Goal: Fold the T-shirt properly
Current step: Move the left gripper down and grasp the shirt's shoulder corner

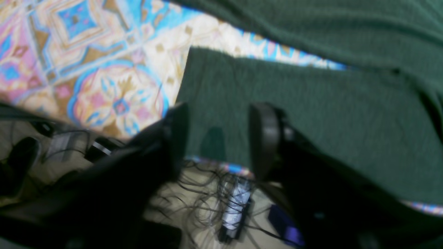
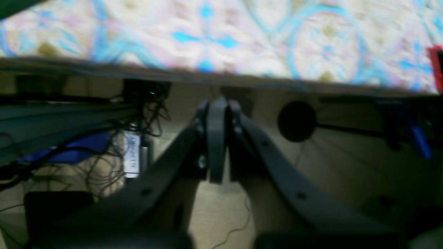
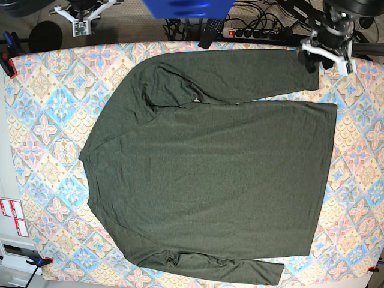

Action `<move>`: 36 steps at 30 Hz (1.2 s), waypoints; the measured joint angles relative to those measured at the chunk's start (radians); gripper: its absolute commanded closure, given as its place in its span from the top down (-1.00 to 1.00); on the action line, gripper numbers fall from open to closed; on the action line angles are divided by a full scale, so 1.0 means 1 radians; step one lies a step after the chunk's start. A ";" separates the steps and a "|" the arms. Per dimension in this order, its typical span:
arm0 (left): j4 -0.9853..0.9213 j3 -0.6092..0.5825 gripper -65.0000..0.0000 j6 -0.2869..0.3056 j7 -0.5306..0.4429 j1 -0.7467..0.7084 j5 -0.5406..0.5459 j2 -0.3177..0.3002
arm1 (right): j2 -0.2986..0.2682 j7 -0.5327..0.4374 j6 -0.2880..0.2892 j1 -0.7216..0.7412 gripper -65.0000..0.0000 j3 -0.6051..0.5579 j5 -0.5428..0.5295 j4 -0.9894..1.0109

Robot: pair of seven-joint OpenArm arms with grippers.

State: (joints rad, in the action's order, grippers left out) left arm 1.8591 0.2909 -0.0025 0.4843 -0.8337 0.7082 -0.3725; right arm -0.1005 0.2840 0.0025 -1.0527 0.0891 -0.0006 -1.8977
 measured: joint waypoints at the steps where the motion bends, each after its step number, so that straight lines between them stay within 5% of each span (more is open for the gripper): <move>1: -0.005 0.017 0.19 0.000 0.034 0.016 0.009 0.004 | -0.001 0.000 0.000 0.000 -1.00 -0.003 0.000 0.000; 9: -0.145 0.047 0.25 0.006 0.171 0.162 0.072 0.006 | -0.001 0.001 -0.001 0.033 -1.00 -0.024 0.000 0.000; 17: -0.220 0.042 0.25 0.003 0.182 0.195 0.075 0.008 | -0.002 0.086 -0.004 0.076 -1.00 -0.022 0.000 0.000; 29: -0.300 -0.005 0.23 -0.003 0.141 0.224 0.055 0.003 | -0.002 0.089 -0.006 0.110 -1.00 -0.022 0.000 0.000; 36: -0.297 -0.123 -0.31 -0.021 0.114 0.226 0.045 -0.013 | -0.002 0.095 -0.003 0.108 -1.00 -0.023 0.000 0.000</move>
State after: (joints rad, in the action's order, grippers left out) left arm 1.5623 0.1680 -0.0235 0.5980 -0.6079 0.7528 -0.3855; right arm -0.1024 0.3786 -0.0010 -0.9451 0.0658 -0.0006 -1.8973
